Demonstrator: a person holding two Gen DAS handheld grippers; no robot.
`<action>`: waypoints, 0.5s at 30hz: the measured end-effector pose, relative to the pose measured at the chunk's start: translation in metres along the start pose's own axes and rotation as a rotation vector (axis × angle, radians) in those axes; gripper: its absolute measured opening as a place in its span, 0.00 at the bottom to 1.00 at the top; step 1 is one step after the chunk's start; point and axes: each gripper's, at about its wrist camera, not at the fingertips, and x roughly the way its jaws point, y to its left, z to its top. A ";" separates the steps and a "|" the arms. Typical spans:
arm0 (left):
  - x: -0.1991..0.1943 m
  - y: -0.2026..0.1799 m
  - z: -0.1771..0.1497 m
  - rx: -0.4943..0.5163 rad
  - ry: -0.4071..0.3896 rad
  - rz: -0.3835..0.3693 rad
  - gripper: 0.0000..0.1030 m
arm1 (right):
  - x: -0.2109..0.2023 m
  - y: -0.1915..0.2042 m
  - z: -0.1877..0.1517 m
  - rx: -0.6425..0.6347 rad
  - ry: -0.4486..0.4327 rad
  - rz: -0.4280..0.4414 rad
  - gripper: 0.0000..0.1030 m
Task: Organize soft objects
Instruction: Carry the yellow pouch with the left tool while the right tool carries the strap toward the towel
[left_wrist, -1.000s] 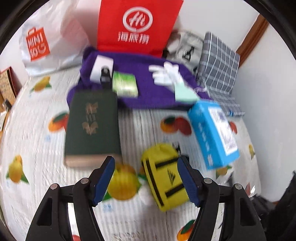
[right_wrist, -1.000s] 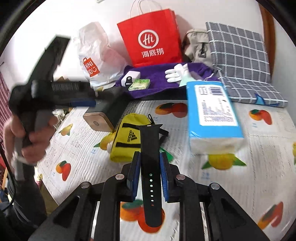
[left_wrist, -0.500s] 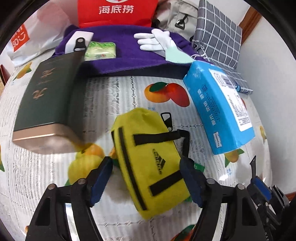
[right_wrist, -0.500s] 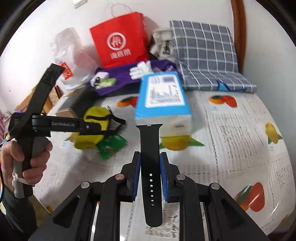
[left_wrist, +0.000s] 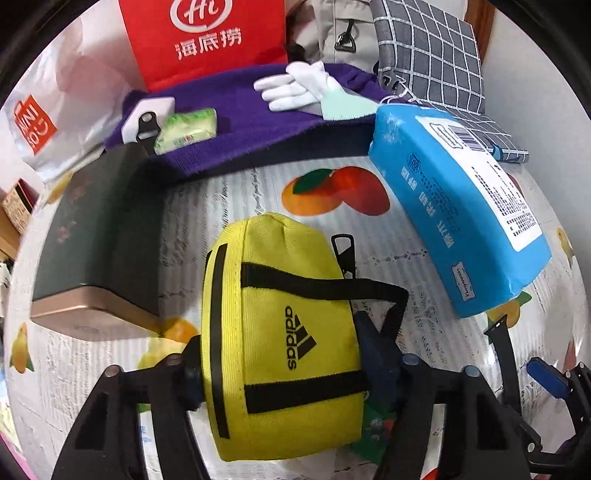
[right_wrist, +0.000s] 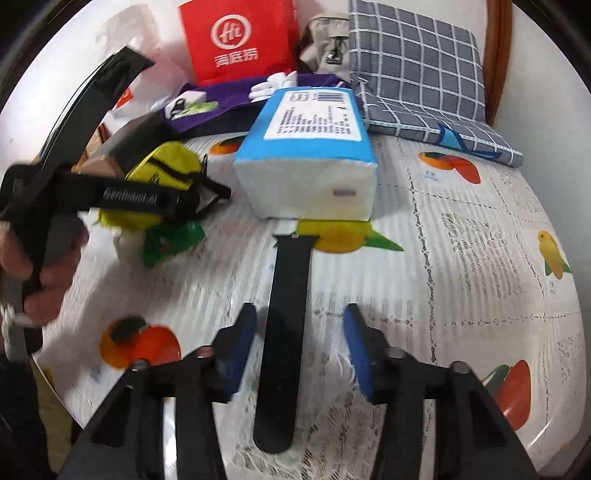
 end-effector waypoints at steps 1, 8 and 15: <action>-0.001 0.001 0.000 0.000 0.002 -0.012 0.58 | 0.000 0.000 -0.002 -0.004 -0.011 -0.003 0.51; -0.021 0.017 0.000 -0.064 -0.026 -0.076 0.56 | -0.001 -0.005 -0.007 0.012 -0.078 -0.013 0.22; -0.044 0.035 -0.002 -0.122 -0.055 -0.110 0.56 | -0.016 -0.008 -0.003 0.054 -0.105 0.051 0.21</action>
